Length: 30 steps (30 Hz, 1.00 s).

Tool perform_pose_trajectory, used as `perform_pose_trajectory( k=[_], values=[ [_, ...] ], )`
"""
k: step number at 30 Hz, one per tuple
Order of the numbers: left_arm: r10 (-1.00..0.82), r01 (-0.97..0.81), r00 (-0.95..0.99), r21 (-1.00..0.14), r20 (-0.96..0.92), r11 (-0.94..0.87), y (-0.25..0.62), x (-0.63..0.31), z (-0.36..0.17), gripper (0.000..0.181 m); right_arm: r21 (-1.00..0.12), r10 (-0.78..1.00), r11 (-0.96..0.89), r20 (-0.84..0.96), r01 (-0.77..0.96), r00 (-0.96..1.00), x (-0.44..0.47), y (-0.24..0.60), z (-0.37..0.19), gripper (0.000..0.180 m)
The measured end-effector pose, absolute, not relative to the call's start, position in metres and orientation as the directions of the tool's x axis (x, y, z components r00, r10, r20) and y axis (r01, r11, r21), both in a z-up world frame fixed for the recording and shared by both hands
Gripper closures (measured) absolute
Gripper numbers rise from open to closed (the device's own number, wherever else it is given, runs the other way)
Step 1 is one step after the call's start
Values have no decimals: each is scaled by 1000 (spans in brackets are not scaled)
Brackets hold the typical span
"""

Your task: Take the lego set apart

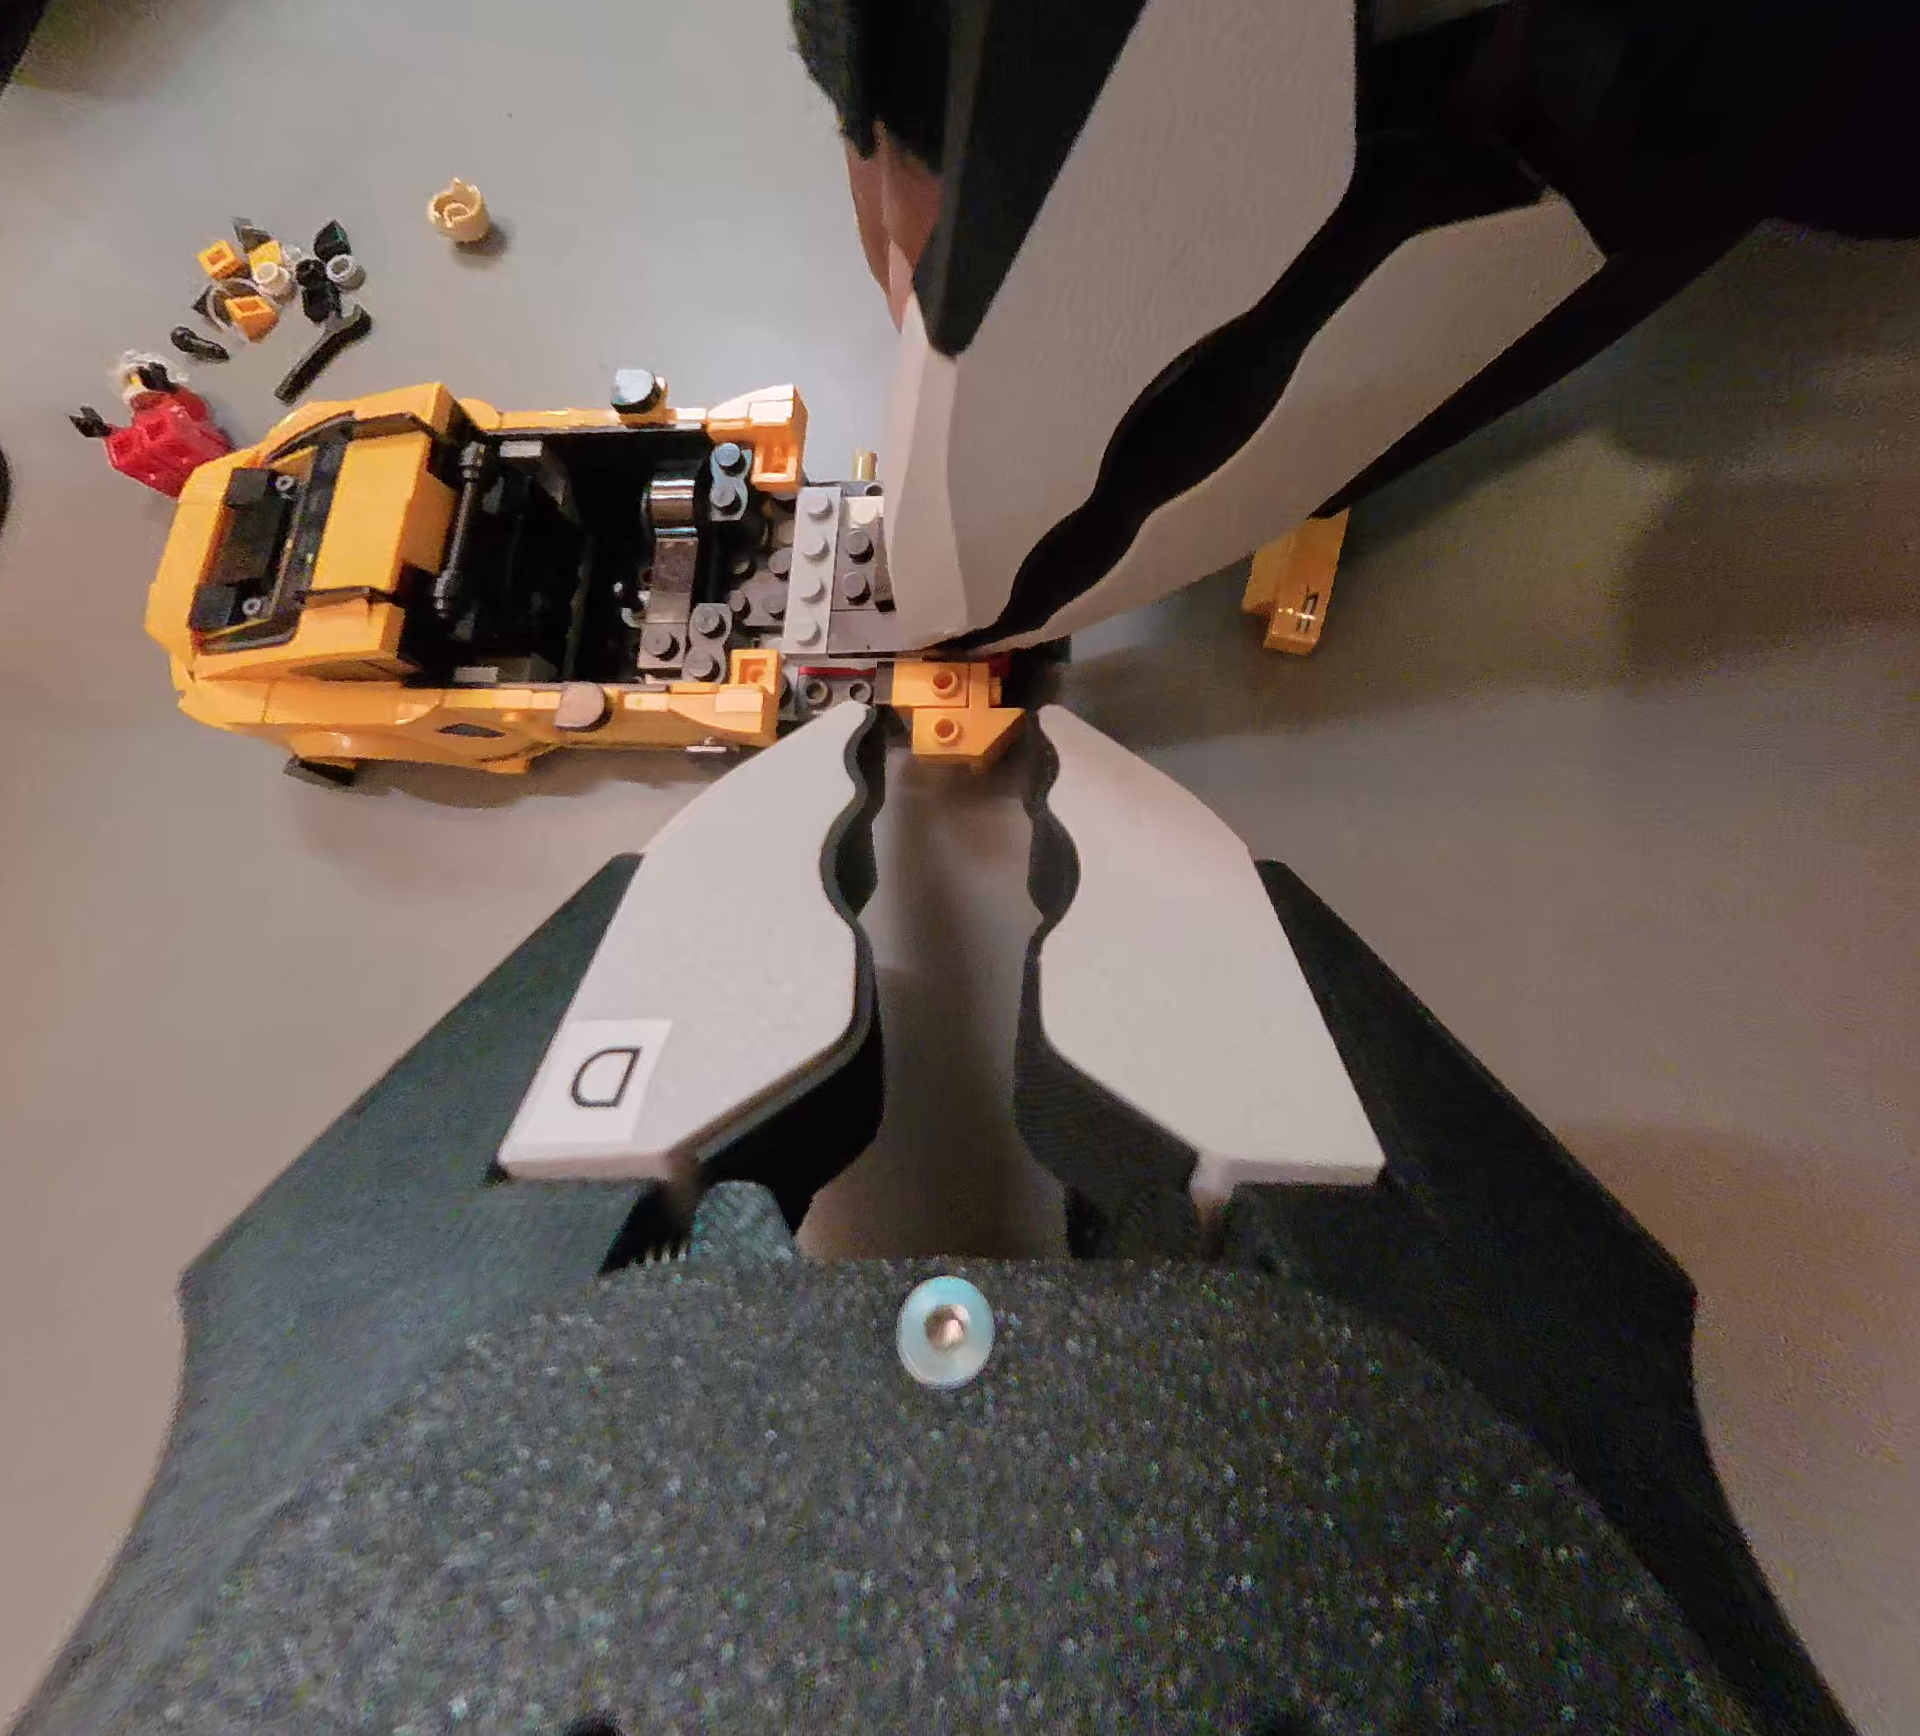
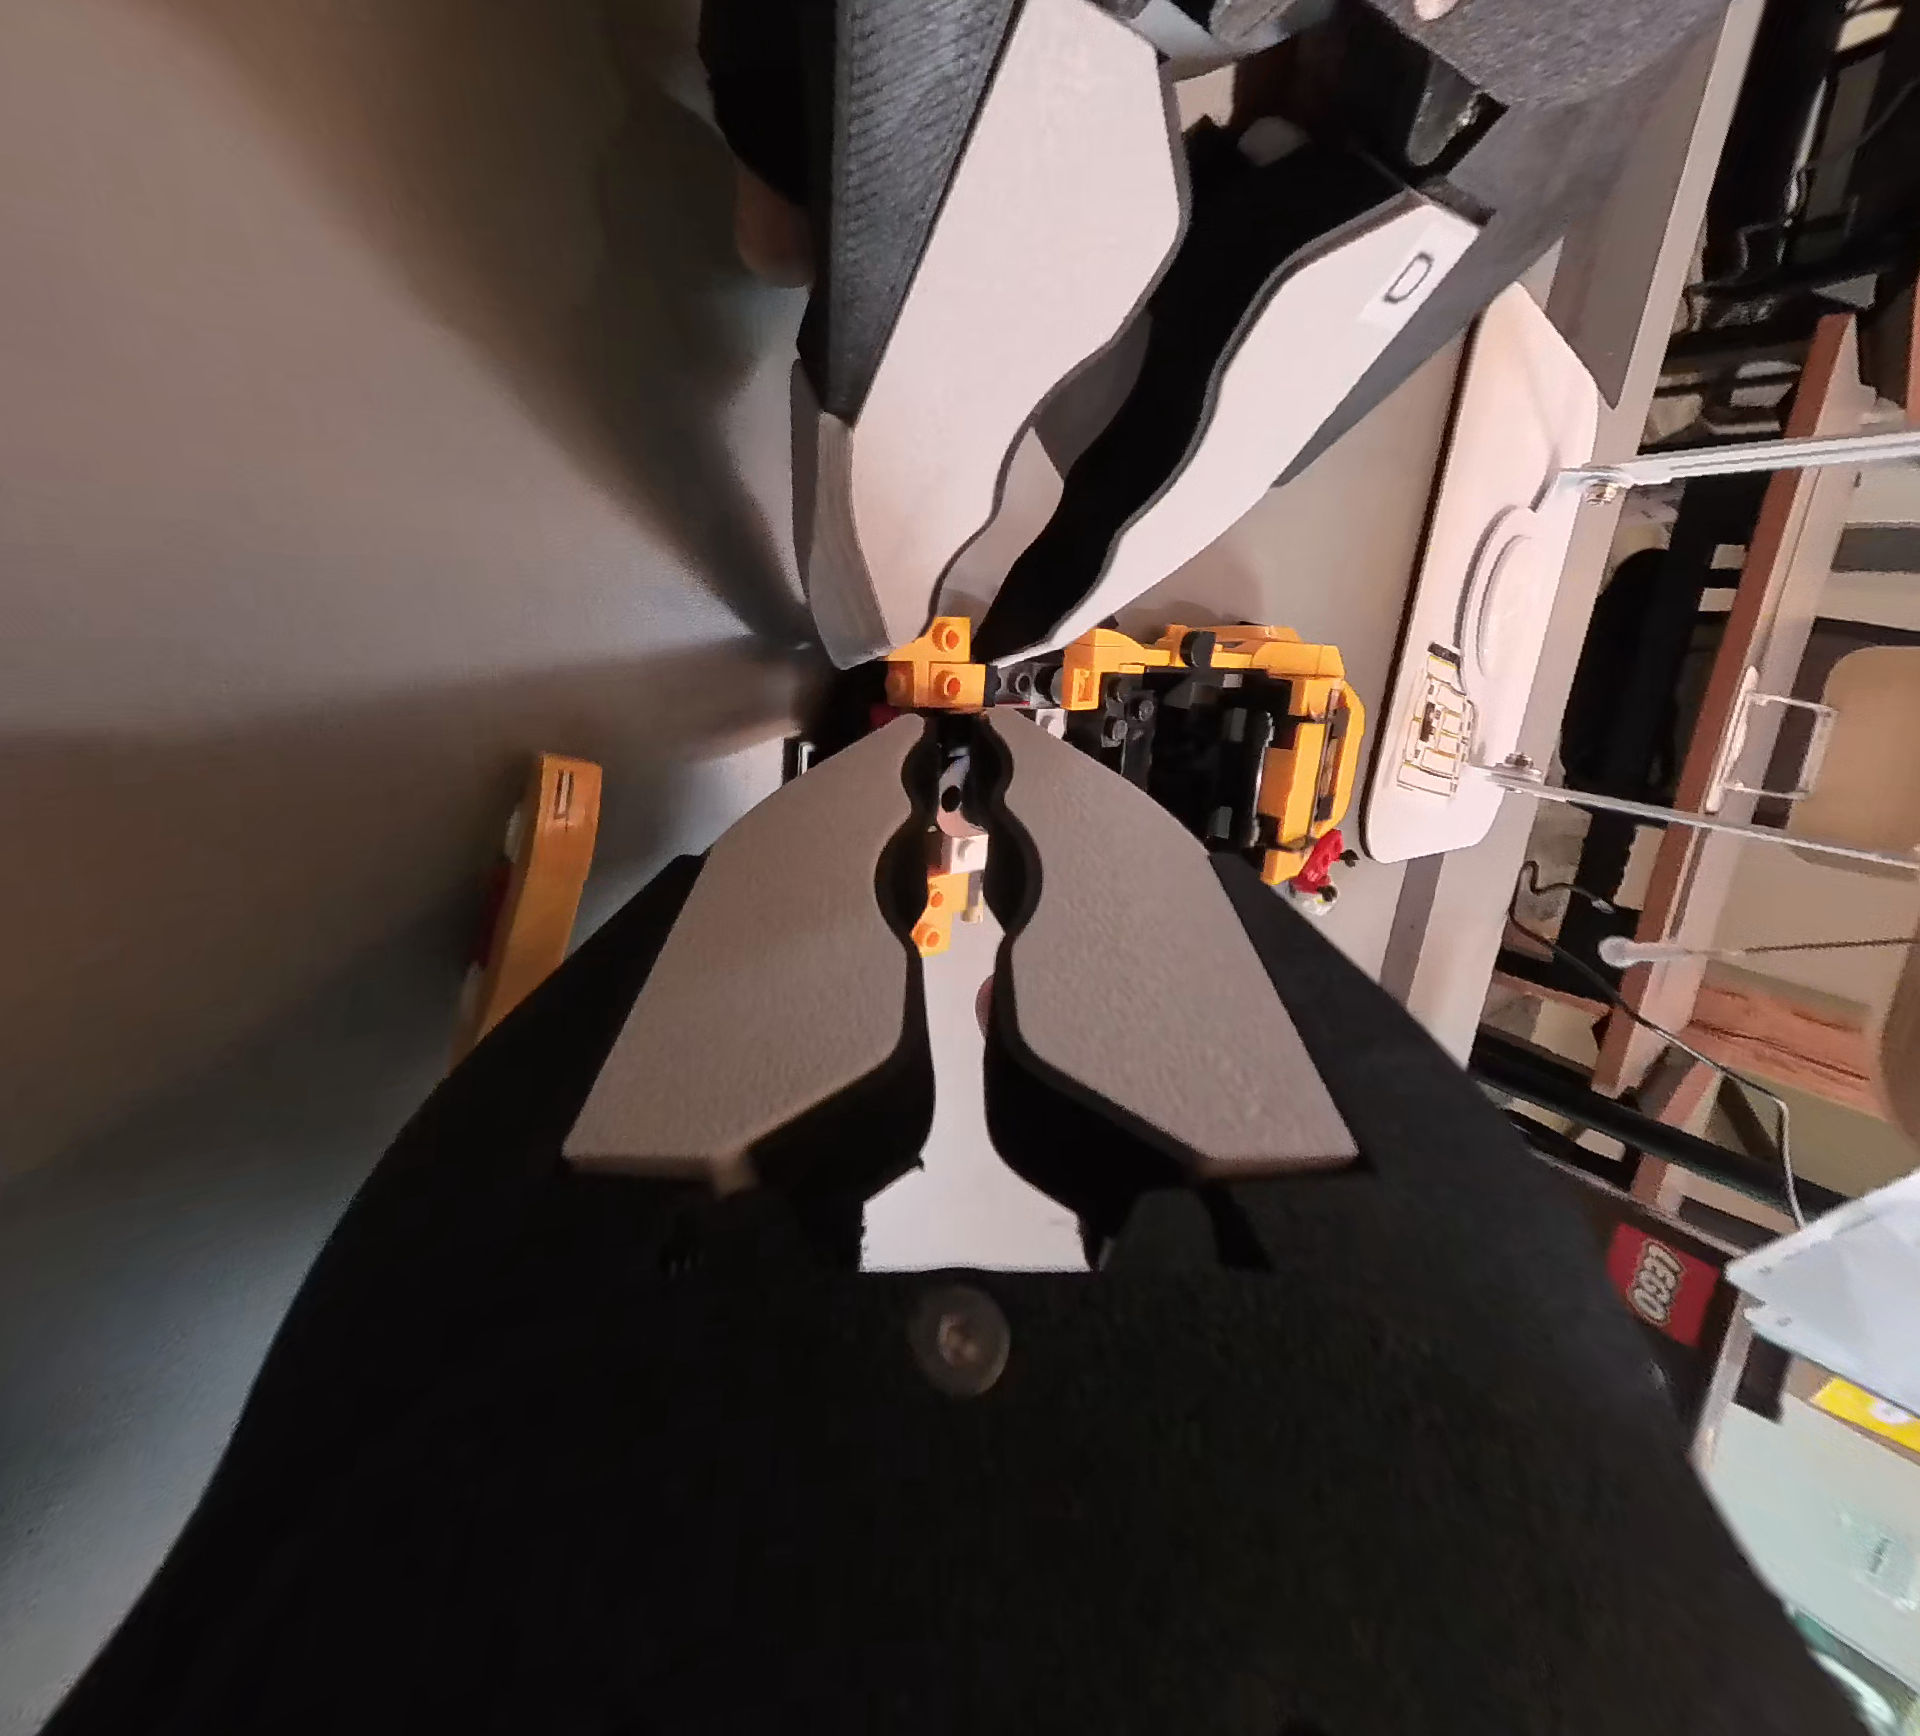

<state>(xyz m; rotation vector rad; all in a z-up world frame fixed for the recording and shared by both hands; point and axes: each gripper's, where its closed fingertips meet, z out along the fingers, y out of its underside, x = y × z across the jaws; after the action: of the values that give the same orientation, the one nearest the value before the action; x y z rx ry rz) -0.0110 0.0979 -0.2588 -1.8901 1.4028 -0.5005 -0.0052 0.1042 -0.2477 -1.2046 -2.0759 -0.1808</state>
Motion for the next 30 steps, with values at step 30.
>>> perform_pose_trajectory(
  k=[30],
  values=[
    [-935, -640, 346, -748, -78, -175, 97, -6, -260, 153, -455, 841, 416, 522, 788, -143, -2, 105, -240, 165]
  ],
)
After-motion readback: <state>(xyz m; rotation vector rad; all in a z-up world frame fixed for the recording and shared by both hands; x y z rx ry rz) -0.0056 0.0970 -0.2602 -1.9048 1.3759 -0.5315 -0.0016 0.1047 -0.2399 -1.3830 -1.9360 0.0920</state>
